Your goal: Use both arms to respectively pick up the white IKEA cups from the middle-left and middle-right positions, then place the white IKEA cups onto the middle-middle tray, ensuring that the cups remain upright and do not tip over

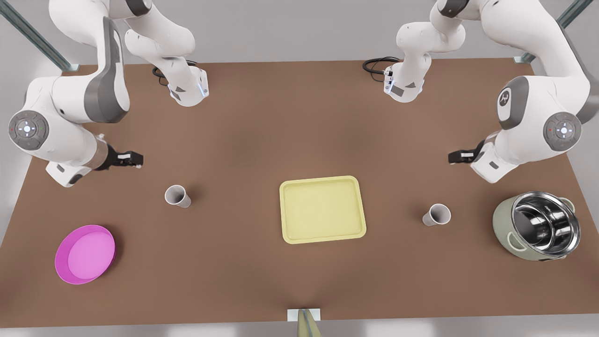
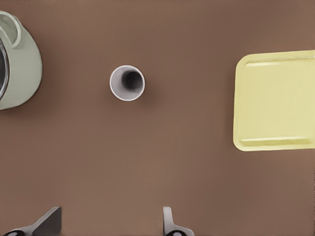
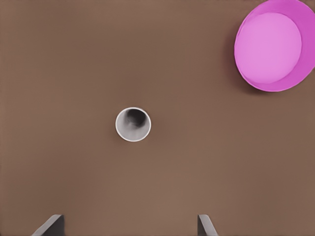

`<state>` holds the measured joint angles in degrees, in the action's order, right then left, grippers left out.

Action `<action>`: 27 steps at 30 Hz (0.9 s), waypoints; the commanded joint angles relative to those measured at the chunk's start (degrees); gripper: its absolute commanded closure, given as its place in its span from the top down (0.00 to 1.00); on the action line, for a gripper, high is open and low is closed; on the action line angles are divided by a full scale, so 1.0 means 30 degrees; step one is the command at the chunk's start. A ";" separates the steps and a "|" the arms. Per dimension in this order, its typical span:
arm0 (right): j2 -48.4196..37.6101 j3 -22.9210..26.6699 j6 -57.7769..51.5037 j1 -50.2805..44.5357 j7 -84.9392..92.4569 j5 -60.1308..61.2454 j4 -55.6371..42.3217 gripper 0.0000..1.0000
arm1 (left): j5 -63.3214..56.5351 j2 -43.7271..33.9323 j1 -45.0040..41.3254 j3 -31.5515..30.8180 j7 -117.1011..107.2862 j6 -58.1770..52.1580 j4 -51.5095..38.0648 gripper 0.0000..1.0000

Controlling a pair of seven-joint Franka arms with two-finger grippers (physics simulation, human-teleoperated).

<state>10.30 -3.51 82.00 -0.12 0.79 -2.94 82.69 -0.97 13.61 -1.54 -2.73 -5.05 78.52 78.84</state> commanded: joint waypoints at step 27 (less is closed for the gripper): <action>0.4740 -0.0032 1.3595 0.1008 -0.0322 0.0335 0.8559 1.00 | -0.0205 0.7300 0.1655 0.0969 -0.0279 1.4430 0.5242 0.97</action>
<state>24.60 -3.60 119.11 2.89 0.00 -2.03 107.99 -1.63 35.40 3.39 0.18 -5.43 118.97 94.55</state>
